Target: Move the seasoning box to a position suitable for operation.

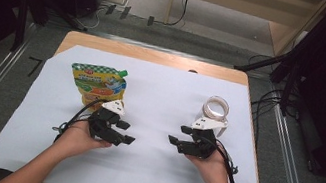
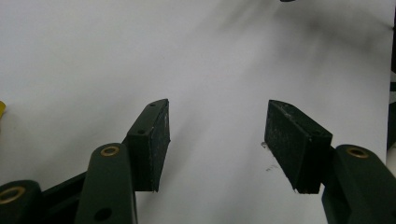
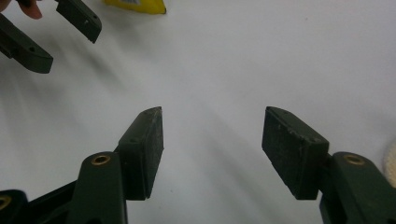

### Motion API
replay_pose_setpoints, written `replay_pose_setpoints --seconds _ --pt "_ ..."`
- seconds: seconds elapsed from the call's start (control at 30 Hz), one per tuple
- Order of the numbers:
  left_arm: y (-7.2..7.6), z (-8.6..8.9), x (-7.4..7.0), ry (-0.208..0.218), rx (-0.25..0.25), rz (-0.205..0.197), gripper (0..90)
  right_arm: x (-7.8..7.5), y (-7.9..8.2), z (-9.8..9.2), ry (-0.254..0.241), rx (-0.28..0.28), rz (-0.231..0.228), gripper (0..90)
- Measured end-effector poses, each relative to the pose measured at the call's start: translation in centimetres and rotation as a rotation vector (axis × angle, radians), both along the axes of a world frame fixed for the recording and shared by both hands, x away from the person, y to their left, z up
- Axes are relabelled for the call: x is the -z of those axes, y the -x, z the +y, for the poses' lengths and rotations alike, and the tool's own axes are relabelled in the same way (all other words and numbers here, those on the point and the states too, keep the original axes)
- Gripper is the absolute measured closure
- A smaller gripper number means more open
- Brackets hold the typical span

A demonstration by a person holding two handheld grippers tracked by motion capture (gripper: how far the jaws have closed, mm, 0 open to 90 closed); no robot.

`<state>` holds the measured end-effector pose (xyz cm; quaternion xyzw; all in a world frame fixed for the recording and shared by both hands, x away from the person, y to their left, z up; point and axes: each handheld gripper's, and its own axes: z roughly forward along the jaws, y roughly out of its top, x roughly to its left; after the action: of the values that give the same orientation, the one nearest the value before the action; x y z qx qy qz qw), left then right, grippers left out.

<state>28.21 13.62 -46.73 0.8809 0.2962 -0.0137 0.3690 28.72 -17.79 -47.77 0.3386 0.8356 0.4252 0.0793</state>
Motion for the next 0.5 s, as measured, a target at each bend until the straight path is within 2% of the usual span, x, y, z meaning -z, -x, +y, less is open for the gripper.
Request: replay_pose_setpoints --seconds 0.1,0.2,0.23,0.37,0.5 --pt "0.0 0.0 0.1 -0.005 0.001 0.001 41.1 -0.1 0.0 -0.1 -0.007 0.007 -0.010 39.4" --pt "0.1 0.0 0.1 -0.014 0.011 0.000 41.0 -0.3 -0.1 -0.4 -0.035 0.016 -0.004 40.1" --pt "0.1 0.0 0.1 -0.011 0.014 -0.001 41.0 -0.3 -0.2 -0.6 -0.049 0.014 0.005 42.9" --pt "0.1 -0.1 0.1 -0.005 0.014 0.003 40.7 -0.3 -0.3 -0.9 -0.065 0.012 0.038 42.9" --pt "0.1 -0.1 0.2 -0.017 0.018 0.007 40.4 -0.5 -0.3 -1.1 -0.055 0.013 0.031 42.9"
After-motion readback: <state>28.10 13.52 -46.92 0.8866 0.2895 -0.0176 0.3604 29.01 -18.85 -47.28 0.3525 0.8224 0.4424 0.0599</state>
